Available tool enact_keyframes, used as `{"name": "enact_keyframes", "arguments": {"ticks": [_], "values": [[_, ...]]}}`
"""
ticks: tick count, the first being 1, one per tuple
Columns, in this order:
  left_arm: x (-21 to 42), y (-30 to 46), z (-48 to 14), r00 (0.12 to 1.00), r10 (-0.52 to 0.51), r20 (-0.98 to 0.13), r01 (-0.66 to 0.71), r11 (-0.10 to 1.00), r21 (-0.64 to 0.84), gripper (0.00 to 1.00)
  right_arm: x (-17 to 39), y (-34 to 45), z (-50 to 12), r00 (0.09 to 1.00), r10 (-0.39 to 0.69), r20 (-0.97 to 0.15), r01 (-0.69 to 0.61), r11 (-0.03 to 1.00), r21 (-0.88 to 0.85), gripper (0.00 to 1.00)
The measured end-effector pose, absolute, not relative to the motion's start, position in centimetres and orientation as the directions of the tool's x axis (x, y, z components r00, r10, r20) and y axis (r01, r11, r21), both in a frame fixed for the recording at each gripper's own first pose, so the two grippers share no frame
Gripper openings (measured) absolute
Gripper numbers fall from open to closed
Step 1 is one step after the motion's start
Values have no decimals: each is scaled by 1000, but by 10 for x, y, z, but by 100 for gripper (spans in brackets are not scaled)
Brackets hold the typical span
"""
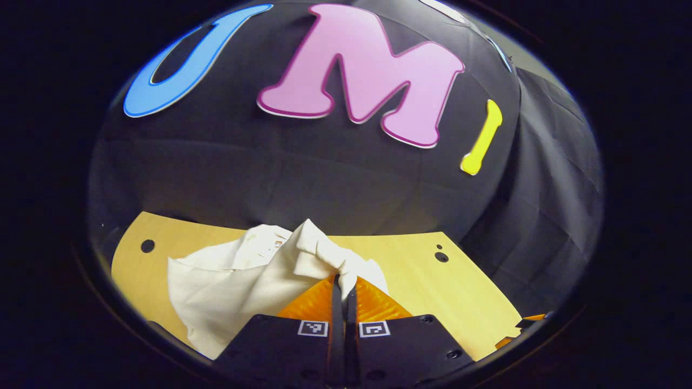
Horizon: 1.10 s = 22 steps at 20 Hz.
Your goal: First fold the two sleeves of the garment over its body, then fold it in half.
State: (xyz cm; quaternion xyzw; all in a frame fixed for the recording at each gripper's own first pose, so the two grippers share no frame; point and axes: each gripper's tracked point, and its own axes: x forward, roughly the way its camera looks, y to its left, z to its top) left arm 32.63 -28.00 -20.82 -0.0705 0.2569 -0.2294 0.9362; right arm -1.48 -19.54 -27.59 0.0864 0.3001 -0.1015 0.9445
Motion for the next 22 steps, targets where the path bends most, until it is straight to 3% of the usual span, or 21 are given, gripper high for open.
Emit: {"name": "enact_keyframes", "arguments": {"ticks": [3,5,7,10,16,22], "values": [[321,-325,-226,719,-521,-461,428,854,-297,8,-21,-205,-287,792,-130,-597,227,970,90,97],[319,-338,-234,708,-541,-455,448,841,-303,14,-25,-213,-293,780,-128,-612,218,973,75,97],[312,-351,-238,678,-595,-432,484,803,-346,33,-27,-217,-300,771,-124,-624,216,974,74,97],[307,-332,-245,704,-560,-437,460,828,-320,97,-25,-209,-309,765,-97,-637,202,975,95,97],[253,-243,-247,752,-453,-480,422,889,-178,96,-23,-175,-328,738,-7,-674,110,988,111,97],[130,-109,-299,694,-291,-658,251,955,-158,96,-48,-151,-366,641,33,-767,79,991,108,98]]}}
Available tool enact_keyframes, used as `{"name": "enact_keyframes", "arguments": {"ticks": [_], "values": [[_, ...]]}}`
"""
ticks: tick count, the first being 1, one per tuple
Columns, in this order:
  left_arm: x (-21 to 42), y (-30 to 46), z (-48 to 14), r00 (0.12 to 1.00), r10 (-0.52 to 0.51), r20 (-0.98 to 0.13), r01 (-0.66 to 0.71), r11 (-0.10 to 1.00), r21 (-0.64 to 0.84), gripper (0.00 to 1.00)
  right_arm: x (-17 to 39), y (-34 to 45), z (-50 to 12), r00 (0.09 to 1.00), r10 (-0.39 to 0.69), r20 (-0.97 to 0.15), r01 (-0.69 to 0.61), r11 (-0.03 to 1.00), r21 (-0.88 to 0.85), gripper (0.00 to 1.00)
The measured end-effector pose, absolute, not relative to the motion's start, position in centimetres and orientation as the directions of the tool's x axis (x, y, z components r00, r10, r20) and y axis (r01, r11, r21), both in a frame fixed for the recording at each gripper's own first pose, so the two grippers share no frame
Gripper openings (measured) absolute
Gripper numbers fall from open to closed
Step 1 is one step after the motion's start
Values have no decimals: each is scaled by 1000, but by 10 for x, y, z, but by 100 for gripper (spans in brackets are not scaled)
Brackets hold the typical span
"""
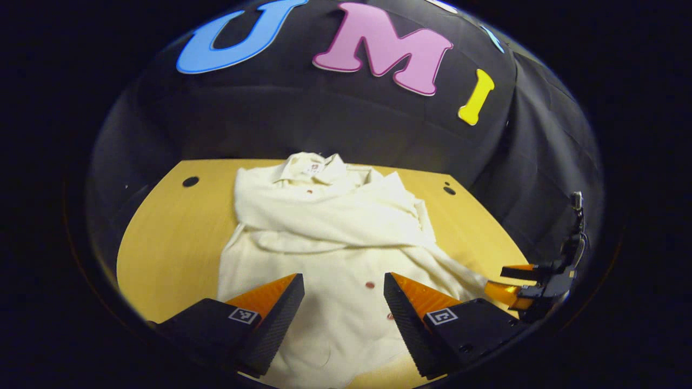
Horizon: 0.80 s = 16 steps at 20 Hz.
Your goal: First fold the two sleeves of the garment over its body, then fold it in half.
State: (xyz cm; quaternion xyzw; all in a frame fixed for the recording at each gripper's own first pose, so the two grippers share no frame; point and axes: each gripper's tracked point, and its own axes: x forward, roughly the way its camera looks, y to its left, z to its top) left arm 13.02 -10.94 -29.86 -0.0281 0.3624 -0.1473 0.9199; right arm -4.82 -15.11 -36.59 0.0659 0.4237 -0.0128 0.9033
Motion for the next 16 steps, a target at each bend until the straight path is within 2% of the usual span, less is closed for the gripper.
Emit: {"name": "enact_keyframes", "arguments": {"ticks": [5,8,11,13,14,15,16], "values": [[40,-8,-361,584,-107,-805,62,994,-87,97,-64,-143,-394,569,39,-822,103,988,118,98],[16,10,-380,548,-77,-833,35,997,-69,96,-60,-145,-399,566,6,-824,141,984,104,98],[19,8,-383,560,-50,-827,50,998,-27,93,-63,-136,-405,550,11,-835,128,987,97,98],[21,0,-385,552,-51,-832,68,998,-16,87,-59,-136,-404,562,-1,-827,122,989,82,95],[21,-1,-386,550,-47,-834,77,997,-5,75,-60,-131,-404,554,11,-832,119,989,92,91],[21,-5,-386,550,-58,-833,94,996,-7,74,-59,-125,-405,554,21,-833,123,987,106,79],[21,-11,-386,546,-77,-835,104,994,-24,68,-57,-123,-405,557,25,-830,119,987,109,70]]}}
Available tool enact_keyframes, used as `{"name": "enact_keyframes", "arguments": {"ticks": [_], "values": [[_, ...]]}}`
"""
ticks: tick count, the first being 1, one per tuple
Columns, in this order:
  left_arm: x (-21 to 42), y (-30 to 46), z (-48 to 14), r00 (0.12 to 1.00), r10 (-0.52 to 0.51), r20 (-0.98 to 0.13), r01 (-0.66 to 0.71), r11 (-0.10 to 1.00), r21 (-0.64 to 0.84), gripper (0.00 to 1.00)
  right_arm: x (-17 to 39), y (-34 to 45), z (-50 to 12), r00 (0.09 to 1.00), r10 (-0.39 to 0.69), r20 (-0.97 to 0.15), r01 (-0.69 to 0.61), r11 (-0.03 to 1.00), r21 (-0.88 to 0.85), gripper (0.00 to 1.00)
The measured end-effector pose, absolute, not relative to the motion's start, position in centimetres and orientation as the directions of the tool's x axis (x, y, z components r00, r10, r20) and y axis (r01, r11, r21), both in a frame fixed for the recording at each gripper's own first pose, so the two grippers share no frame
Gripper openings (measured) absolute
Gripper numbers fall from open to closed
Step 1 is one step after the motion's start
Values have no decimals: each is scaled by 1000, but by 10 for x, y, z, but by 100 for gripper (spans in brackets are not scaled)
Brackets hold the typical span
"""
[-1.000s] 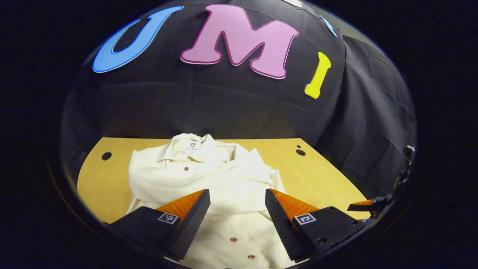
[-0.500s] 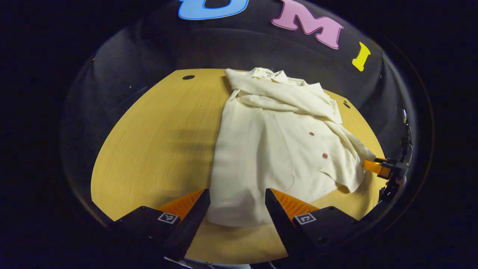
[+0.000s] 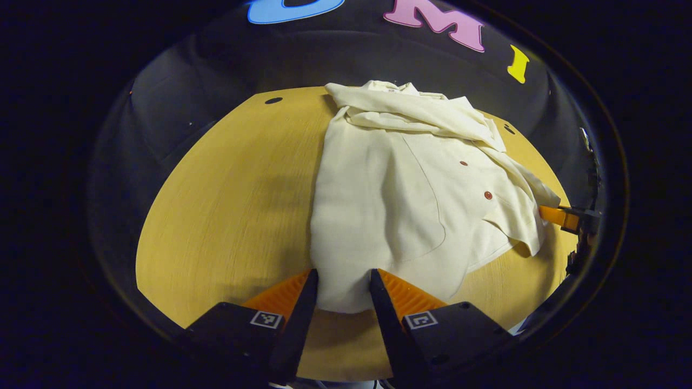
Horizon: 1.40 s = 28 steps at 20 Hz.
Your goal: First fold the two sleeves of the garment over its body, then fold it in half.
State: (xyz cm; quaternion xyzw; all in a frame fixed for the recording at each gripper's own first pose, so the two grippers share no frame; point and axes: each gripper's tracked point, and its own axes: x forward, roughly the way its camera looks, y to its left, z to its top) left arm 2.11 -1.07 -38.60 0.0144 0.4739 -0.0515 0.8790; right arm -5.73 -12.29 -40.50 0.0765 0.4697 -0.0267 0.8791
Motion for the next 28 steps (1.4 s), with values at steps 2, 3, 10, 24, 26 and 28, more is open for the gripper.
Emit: {"name": "enact_keyframes", "arguments": {"ticks": [2,3,10,24,26,28], "values": [[21,-21,-385,541,-110,-834,130,990,-46,37,-57,-114,-404,563,47,-825,91,989,119,47],[23,-21,-386,547,-112,-830,134,990,-45,28,-57,-111,-404,570,59,-820,79,989,126,46],[39,-47,-358,609,-202,-767,167,978,-125,7,-42,-108,-387,618,18,-786,94,991,97,6],[268,-73,-178,888,-280,-365,288,957,-34,6,186,-90,-229,902,9,-432,98,969,226,5],[309,-69,-178,905,-274,-326,277,960,-37,6,223,-102,-225,918,-45,-395,151,959,239,5],[349,-62,-189,915,-284,-287,281,958,-52,6,254,-112,-231,921,-97,-376,197,952,236,5]]}}
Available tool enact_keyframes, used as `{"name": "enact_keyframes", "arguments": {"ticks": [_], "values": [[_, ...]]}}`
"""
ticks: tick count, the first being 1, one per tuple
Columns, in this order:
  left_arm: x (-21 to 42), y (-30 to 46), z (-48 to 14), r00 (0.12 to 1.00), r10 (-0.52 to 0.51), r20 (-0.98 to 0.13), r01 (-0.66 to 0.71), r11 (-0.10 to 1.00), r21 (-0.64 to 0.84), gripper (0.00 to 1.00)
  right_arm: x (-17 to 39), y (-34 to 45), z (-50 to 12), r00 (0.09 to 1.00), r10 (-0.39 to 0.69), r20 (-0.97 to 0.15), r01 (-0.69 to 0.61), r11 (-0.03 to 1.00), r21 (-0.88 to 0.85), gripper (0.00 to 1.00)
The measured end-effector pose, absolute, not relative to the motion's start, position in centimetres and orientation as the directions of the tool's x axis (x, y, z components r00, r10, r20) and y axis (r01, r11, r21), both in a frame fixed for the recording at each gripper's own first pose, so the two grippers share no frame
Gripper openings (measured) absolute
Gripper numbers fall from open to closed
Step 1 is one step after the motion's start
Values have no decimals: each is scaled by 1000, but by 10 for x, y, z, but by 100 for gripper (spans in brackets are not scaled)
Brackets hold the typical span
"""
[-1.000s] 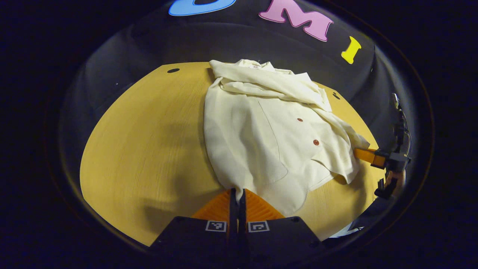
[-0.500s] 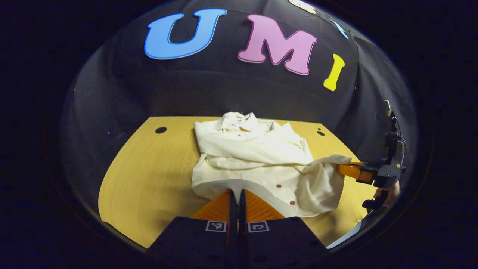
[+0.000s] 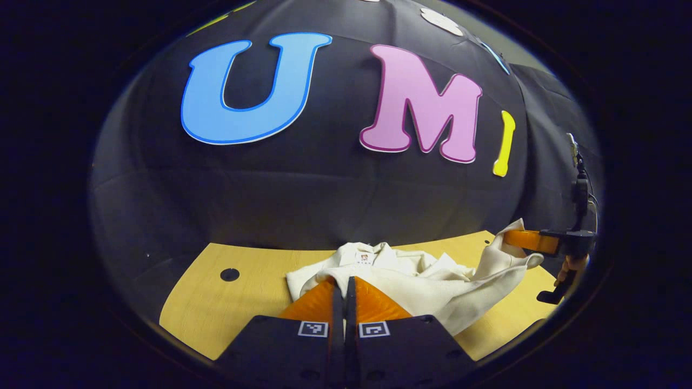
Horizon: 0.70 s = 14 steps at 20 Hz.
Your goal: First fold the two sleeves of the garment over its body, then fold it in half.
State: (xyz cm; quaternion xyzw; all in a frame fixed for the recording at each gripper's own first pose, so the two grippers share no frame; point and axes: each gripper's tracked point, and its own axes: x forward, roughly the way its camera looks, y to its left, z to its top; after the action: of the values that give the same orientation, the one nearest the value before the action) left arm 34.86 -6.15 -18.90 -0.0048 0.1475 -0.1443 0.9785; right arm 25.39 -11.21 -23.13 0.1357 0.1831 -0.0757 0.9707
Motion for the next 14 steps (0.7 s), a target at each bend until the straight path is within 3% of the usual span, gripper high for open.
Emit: {"name": "enact_keyframes", "arguments": {"ticks": [5,7,9,11,12,13,14], "values": [[433,-23,-254,941,-215,-262,204,977,-66,6,319,-126,-303,884,-195,-425,279,949,144,6],[447,-18,-280,942,-192,-274,181,981,-65,10,335,-129,-331,877,-226,-423,272,961,52,9],[454,-17,-299,937,-160,-312,171,985,7,19,340,-132,-352,868,-240,-434,249,968,-37,18],[459,-11,-297,947,-111,-303,145,985,95,43,343,-127,-353,883,-228,-410,230,972,-46,27],[452,-13,-285,950,-109,-294,145,984,101,71,345,-129,-351,885,-232,-405,236,971,-39,31],[456,-20,-279,956,-115,-271,144,986,88,99,344,-129,-348,883,-232,-407,246,969,-18,43],[452,-24,-267,963,-121,-242,141,988,65,96,342,-128,-344,881,-223,-416,250,968,11,67]]}}
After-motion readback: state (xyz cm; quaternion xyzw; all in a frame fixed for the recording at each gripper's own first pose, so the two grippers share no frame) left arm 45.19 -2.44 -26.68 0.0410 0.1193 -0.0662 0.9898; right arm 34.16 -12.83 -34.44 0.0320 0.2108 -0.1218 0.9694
